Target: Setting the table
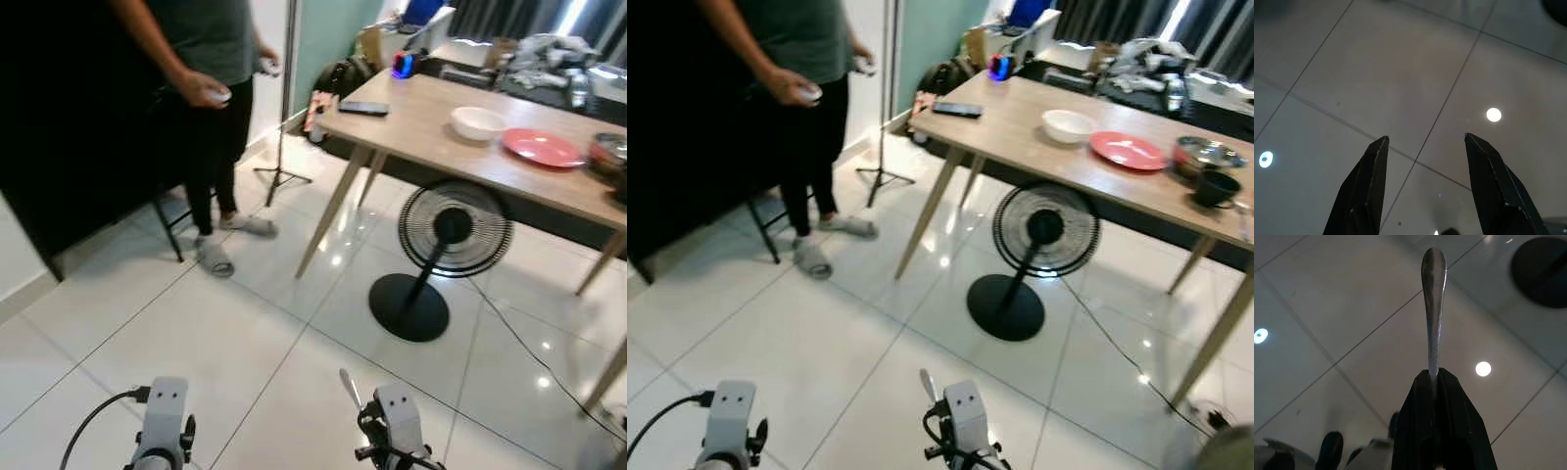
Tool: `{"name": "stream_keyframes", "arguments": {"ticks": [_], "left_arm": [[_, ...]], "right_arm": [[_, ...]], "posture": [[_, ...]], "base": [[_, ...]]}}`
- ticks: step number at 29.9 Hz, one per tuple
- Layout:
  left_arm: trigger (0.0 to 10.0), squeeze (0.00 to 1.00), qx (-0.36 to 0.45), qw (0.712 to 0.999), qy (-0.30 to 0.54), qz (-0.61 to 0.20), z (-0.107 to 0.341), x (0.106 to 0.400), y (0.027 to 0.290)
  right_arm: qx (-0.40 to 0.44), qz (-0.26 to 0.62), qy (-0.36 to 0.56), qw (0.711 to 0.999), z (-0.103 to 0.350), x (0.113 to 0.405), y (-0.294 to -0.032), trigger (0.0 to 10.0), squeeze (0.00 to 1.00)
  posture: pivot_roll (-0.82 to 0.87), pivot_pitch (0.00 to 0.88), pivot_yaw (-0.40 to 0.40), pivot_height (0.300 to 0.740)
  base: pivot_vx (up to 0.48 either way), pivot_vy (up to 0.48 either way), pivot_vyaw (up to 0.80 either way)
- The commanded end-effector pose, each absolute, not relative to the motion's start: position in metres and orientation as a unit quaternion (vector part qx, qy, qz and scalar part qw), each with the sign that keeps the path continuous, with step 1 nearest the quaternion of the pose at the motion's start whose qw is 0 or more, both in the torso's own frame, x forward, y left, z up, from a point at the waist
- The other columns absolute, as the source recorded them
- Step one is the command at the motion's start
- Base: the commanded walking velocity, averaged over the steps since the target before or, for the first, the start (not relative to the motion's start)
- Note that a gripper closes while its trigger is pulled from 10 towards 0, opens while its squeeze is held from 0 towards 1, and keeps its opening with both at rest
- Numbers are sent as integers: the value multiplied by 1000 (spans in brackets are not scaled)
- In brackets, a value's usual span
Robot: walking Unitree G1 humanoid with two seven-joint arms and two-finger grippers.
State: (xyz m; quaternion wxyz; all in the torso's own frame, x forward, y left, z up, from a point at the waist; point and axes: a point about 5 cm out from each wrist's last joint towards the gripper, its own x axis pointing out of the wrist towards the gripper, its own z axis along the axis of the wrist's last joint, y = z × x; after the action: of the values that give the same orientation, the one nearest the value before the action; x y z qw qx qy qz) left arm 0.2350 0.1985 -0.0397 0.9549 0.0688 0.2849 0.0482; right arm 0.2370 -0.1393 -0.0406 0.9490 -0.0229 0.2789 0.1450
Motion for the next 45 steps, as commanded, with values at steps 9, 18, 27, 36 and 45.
{"name": "stream_keyframes", "arguments": {"ticks": [9,18,27,36,45], "left_arm": [[10000,0,100,947,306,20,-44,230,204],[10000,0,119,943,309,-8,-43,233,203],[10000,0,122,947,298,-3,-40,235,205],[10000,0,85,987,131,34,29,282,217],[10000,0,68,995,-49,60,127,321,209]], "right_arm": [[-3,125,280,952,-44,232,-135,10000,0],[0,116,272,955,-44,229,-131,10000,0],[-5,117,267,957,-44,227,-134,10000,0],[24,92,88,992,29,282,-138,10000,0],[74,120,-107,984,141,320,-117,10000,0]], "posture": [[-69,0,98,740],[-102,0,149,740],[-92,0,131,740],[-68,0,102,740],[-51,0,80,740]], "base": [[0,0,-788],[0,0,-788],[0,0,-789],[0,0,-176],[0,0,0]]}}
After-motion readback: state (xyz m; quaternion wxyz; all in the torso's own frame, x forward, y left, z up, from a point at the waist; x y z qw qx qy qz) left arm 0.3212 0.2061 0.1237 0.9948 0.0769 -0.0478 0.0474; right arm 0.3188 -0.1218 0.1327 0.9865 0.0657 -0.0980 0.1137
